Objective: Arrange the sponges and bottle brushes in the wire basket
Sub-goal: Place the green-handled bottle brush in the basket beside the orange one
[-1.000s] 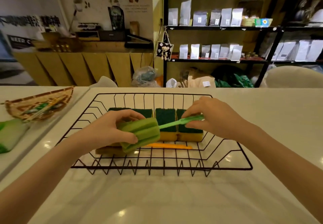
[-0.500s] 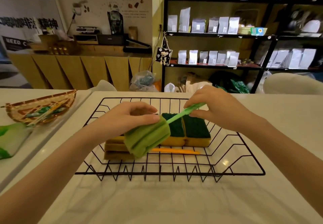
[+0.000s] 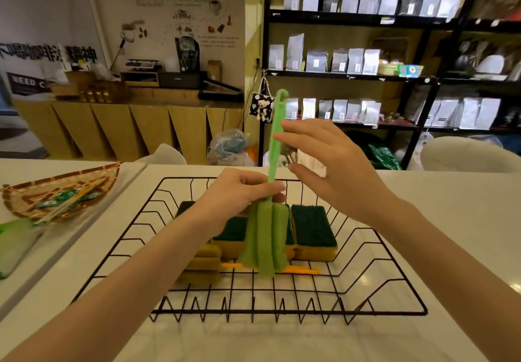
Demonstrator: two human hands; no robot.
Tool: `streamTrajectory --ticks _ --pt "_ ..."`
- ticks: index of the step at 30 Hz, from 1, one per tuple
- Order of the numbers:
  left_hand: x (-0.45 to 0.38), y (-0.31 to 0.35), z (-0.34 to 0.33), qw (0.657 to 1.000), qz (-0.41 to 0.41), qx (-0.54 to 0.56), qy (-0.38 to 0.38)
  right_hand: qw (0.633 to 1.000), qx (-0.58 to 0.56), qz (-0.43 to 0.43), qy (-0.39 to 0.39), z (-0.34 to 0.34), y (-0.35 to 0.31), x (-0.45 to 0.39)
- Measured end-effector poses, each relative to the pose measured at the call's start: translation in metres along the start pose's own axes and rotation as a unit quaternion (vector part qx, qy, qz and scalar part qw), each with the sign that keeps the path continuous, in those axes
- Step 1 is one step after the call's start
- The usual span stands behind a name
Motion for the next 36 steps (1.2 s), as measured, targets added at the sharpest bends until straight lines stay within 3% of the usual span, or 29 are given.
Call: streamTrajectory --ticks 3,8,12,18,23,25,27,29,32,34,36 --pt "-0.002 -0.001 0.007 0.992 -0.015 0.117 0.031 0.976 -0.173 -0.125 0.037 0.000 0.004 0.016" --pt "0.001 -0.007 0.015 0.961 -0.033 0.261 0.081 0.913 -0.310 -0.260 -0.050 -0.038 0.010 0.042" --pt "0.005 -0.003 0.019 0.949 -0.068 0.281 0.122 0.900 -0.341 -0.256 -0.089 -0.055 0.003 0.048" --pt "0.011 -0.003 0.016 0.947 -0.095 0.296 0.087 0.917 -0.318 -0.240 -0.034 -0.047 0.010 0.045" --pt "0.018 -0.009 0.035 0.985 -0.012 0.128 0.116 0.932 -0.282 -0.228 -0.015 -0.033 0.024 0.046" --pt "0.030 -0.002 0.051 0.984 -0.060 -0.036 0.164 0.941 -0.255 -0.222 -0.025 -0.029 0.029 0.049" --pt "0.052 0.013 0.060 0.929 -0.176 -0.229 0.231 0.948 -0.232 -0.214 -0.036 -0.026 0.033 0.052" --pt "0.067 0.021 0.057 0.845 -0.273 -0.380 0.260 0.951 -0.219 -0.211 -0.053 -0.023 0.035 0.058" --pt "0.063 0.010 0.047 0.736 -0.311 -0.553 0.237 0.951 -0.217 -0.207 -0.081 -0.022 0.036 0.068" --pt "0.055 -0.001 0.046 0.712 -0.293 -0.604 0.205 0.949 -0.209 -0.211 -0.106 -0.020 0.036 0.075" --pt "0.053 -0.010 0.046 0.739 -0.270 -0.590 0.181 0.947 -0.209 -0.212 -0.122 -0.018 0.035 0.081"
Point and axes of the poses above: each hand's wrist, its own x-axis away from the middle knuckle, its own z-axis out of the back of the hand, y = z × x, the point moved 7 cm from there along -x, towards the middle knuckle, and after that the axes turned 10 degrees about z, right-handed, at the moved point
